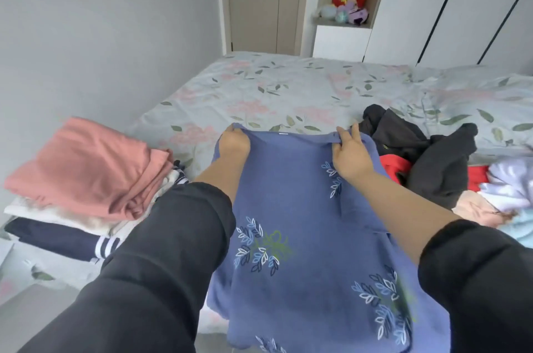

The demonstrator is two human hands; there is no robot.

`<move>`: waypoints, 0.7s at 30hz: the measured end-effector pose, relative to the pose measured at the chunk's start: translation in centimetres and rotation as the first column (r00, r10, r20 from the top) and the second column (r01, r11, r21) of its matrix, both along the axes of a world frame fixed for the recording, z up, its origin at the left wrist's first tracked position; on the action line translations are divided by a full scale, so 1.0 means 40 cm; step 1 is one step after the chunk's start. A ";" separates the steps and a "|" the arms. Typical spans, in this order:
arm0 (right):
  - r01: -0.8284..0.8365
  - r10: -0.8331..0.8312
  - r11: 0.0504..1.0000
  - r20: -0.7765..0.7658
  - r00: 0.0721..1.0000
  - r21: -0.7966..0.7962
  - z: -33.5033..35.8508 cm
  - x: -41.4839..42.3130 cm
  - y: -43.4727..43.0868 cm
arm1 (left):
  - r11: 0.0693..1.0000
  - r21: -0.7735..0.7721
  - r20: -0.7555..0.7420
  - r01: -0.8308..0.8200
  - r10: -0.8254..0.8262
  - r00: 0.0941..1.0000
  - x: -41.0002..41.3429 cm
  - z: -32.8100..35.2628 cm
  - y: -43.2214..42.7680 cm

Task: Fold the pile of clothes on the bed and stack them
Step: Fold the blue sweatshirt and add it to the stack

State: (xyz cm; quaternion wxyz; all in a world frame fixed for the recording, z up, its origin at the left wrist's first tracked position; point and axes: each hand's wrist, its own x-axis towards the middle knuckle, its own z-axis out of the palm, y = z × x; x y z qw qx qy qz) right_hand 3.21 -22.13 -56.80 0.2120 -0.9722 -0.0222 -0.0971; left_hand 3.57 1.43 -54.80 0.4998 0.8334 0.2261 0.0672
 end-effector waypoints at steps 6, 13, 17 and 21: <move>0.013 0.022 0.984 -0.196 0.980 0.176 -0.148 0.001 -0.031 | 0.934 0.197 -0.296 0.299 -0.235 0.926 -0.028 -0.232 -0.089; 0.017 -0.004 0.997 0.161 0.987 -0.081 -0.161 -0.064 -0.152 | 0.625 0.582 -0.285 0.519 -0.441 0.851 -0.143 -0.376 -0.272; 0.004 -0.069 0.864 -0.109 0.992 -0.504 -0.148 -0.103 -0.227 | 0.583 0.669 -0.183 0.462 -0.473 0.862 -0.177 -0.417 -0.287; -0.063 -0.049 0.873 -0.214 0.976 -0.485 -0.139 -0.105 -0.267 | 0.589 0.689 -0.132 0.421 -0.469 0.873 -0.172 -0.430 -0.285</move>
